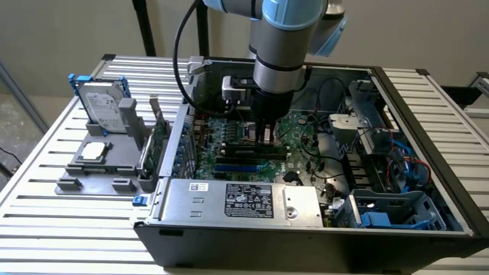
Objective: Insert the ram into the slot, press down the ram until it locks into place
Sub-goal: 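Insert the ram into the slot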
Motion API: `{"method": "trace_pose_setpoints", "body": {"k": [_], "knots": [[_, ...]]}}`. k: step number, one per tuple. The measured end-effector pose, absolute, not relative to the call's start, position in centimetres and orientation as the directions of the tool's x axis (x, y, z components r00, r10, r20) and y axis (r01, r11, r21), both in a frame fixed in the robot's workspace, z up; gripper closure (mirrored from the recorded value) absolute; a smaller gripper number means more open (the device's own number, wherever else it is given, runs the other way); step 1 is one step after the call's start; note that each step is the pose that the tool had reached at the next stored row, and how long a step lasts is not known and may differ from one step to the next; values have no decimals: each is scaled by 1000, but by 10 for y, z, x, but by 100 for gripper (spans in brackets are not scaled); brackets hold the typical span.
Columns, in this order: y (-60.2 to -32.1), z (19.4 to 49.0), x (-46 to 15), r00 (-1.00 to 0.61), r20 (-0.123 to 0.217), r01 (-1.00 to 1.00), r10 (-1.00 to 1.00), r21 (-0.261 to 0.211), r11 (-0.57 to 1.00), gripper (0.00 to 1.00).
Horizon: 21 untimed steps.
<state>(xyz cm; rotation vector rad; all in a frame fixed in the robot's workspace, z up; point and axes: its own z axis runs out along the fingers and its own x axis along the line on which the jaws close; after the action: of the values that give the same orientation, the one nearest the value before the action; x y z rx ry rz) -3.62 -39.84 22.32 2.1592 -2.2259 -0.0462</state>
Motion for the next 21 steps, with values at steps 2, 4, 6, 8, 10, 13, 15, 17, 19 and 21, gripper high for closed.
{"method": "trace_pose_setpoints", "body": {"k": [2,4,6,8,10,13,15,17,19,21], "knots": [[-398,223,-36,-30,9,-998,-1000,49,31,87],[-398,223,-36,-30,10,-998,-999,49,31,87],[-398,222,-36,-30,11,-998,-999,49,31,87],[-398,222,-36,-30,12,-998,-999,49,31,87],[-398,222,-36,-30,12,-998,-999,49,31,85],[-398,223,-36,-30,11,-998,-999,49,31,79],[-398,229,-36,-30,12,-998,-999,50,31,79],[-398,237,-36,-30,12,-998,-999,51,31,79],[-398,243,-36,-30,12,-998,-999,52,31,79],[-398,246,-36,-30,12,-998,-999,53,31,79]]}}
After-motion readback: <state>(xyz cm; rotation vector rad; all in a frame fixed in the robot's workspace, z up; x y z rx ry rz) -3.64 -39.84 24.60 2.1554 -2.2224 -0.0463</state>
